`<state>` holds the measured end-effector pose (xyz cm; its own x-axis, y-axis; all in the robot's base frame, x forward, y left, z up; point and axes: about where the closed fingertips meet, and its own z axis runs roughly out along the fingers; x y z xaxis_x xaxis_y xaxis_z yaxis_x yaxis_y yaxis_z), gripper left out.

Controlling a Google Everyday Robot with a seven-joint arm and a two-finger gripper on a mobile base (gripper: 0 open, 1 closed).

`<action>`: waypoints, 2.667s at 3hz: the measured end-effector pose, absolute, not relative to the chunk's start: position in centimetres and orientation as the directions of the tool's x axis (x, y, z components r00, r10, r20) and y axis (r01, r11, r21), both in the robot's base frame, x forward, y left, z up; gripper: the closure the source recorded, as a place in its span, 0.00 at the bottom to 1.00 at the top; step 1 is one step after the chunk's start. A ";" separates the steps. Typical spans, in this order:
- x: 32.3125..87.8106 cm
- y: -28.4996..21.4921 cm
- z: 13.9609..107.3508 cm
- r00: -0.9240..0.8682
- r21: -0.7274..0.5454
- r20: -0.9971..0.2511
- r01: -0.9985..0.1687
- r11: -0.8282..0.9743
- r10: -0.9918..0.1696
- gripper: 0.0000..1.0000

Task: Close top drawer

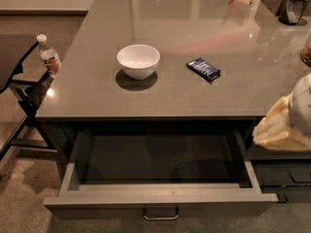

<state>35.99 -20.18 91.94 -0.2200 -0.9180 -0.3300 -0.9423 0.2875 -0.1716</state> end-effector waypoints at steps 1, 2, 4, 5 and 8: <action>33.2 -19.5 89.4 -0.238 -0.171 -0.391 -0.931 0.324 -0.889 1.00; 31.4 -19.0 86.1 -0.255 -0.154 -0.448 -0.922 0.355 -0.857 1.00; 30.2 -18.6 77.5 -0.165 -0.143 -0.442 -0.957 0.251 -0.882 1.00; 29.0 -18.9 73.2 -0.145 -0.103 -0.409 -0.974 0.203 -0.901 1.00; 29.1 -16.9 67.6 -0.166 -0.064 -0.403 -0.976 0.208 -0.900 1.00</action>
Offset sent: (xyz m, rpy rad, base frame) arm -0.0690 0.0149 -0.1094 0.2077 -0.0259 -0.0860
